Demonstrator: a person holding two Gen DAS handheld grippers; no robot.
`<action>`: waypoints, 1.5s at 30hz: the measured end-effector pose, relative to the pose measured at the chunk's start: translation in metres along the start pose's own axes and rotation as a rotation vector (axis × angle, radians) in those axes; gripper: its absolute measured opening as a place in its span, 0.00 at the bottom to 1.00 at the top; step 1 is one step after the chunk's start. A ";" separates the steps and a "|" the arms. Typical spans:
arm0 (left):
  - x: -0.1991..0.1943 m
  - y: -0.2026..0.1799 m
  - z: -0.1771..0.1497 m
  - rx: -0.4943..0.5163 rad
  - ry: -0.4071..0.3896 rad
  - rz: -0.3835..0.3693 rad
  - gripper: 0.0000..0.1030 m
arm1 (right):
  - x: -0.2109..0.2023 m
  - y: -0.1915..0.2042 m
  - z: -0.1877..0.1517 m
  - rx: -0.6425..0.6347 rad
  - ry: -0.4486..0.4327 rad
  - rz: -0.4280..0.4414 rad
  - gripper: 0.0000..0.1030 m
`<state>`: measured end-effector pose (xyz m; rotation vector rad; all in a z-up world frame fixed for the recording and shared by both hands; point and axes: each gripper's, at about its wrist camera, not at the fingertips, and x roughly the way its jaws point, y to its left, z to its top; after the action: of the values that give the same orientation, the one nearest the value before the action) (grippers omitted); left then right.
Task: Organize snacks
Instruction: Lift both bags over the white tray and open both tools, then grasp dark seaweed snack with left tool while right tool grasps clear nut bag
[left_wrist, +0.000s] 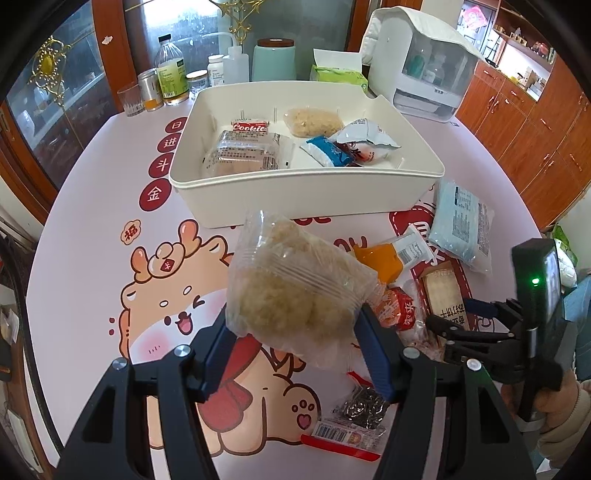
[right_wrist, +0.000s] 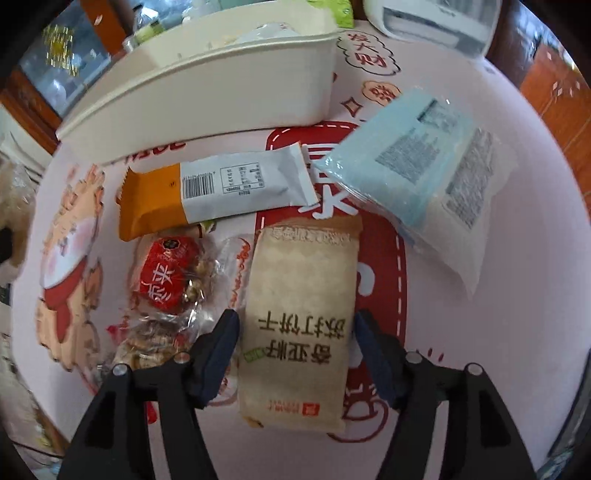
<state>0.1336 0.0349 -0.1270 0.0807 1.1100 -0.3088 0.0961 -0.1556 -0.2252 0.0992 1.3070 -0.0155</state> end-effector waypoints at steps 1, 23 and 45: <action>0.000 0.000 0.000 0.001 0.001 -0.001 0.60 | 0.000 0.002 0.001 -0.007 -0.004 -0.023 0.54; -0.031 -0.017 0.099 0.105 -0.172 0.041 0.60 | -0.140 0.033 0.104 -0.117 -0.347 0.120 0.53; 0.025 0.024 0.202 -0.038 -0.238 0.065 0.96 | -0.079 0.040 0.231 -0.083 -0.220 0.123 0.72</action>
<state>0.3258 0.0090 -0.0609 0.0448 0.8752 -0.2320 0.3005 -0.1382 -0.0867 0.1039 1.0783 0.1289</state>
